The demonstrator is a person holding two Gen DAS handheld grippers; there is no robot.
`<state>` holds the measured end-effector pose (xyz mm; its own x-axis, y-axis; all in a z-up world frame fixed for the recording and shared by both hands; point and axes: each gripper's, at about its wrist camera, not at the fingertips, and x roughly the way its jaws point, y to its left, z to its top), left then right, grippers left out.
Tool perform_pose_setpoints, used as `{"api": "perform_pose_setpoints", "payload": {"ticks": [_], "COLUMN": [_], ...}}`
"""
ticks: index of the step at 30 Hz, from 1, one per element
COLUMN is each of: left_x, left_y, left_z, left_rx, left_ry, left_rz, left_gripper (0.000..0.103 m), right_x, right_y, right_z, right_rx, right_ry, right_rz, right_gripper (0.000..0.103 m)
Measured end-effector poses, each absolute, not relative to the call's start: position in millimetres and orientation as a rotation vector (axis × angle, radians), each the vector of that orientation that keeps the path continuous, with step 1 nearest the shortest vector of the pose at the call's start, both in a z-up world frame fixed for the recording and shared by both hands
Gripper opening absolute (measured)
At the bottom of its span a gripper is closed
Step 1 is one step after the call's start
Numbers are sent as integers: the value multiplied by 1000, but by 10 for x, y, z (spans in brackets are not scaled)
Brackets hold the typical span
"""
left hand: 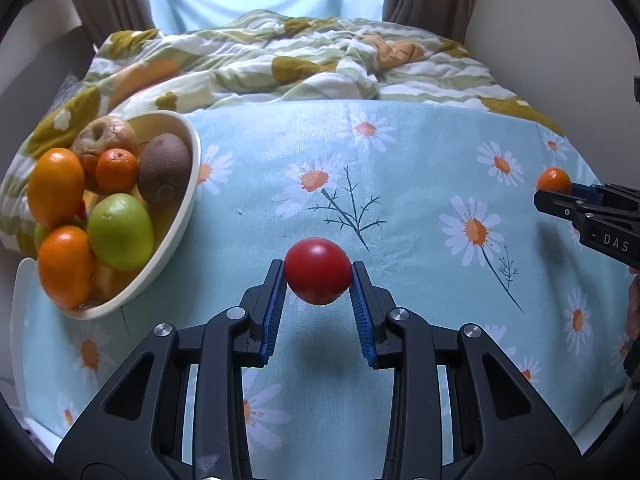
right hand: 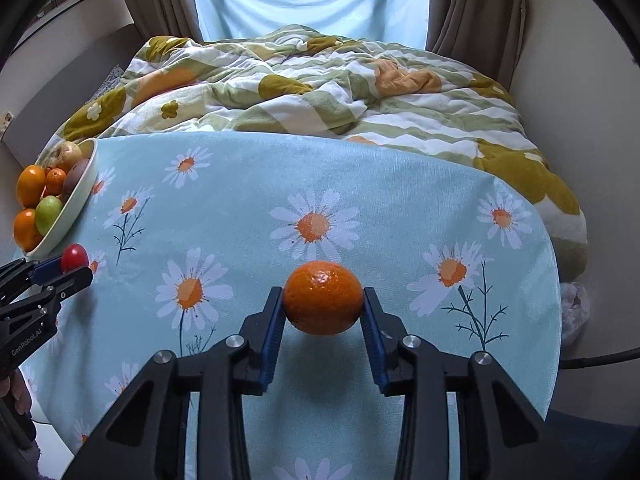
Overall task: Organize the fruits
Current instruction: 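Grasp the small tangerine with the right tool while the left tool holds the tomato, then lower the tomato onto the plate and open the left tool while the right tool carries the tangerine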
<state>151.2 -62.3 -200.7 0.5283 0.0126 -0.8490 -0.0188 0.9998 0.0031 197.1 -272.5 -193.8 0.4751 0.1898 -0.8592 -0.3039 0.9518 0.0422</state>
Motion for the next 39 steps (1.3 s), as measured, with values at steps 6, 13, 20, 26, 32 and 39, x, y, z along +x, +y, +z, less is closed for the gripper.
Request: {"api": "perform_pose_setpoints", "payload": {"ticks": [6,13,20,26,32,39], "left_x": [1382,1223,1145,1119,1184,1390], "left_y": [-573,-256,254,799,1319,1776], "left_z": [-1694,-1330,-1099,-992,-944,-1013], "left_rx": [-29,-60,-60,-64,-53,-26], "left_ry": [972,919,898,883,875,883], "left_rz": [20,43,43,39,39,7], "left_gripper": [39,39,39,39,39,39], "right_x": [1884,1761,1625,1594,1594,1658], "right_y": [-2473,-2009,-1440,-964,-542,-174], "right_z": [-1682,-1428,-1249,-1169,-1139,-1186], "right_rx": [-140,-162,-156,-126,-108,-77], "right_ry": [993,958,943,944,944,947], "right_rz": [376,469,511,511,500,455], "right_gripper": [34,34,34,34,34,34]}}
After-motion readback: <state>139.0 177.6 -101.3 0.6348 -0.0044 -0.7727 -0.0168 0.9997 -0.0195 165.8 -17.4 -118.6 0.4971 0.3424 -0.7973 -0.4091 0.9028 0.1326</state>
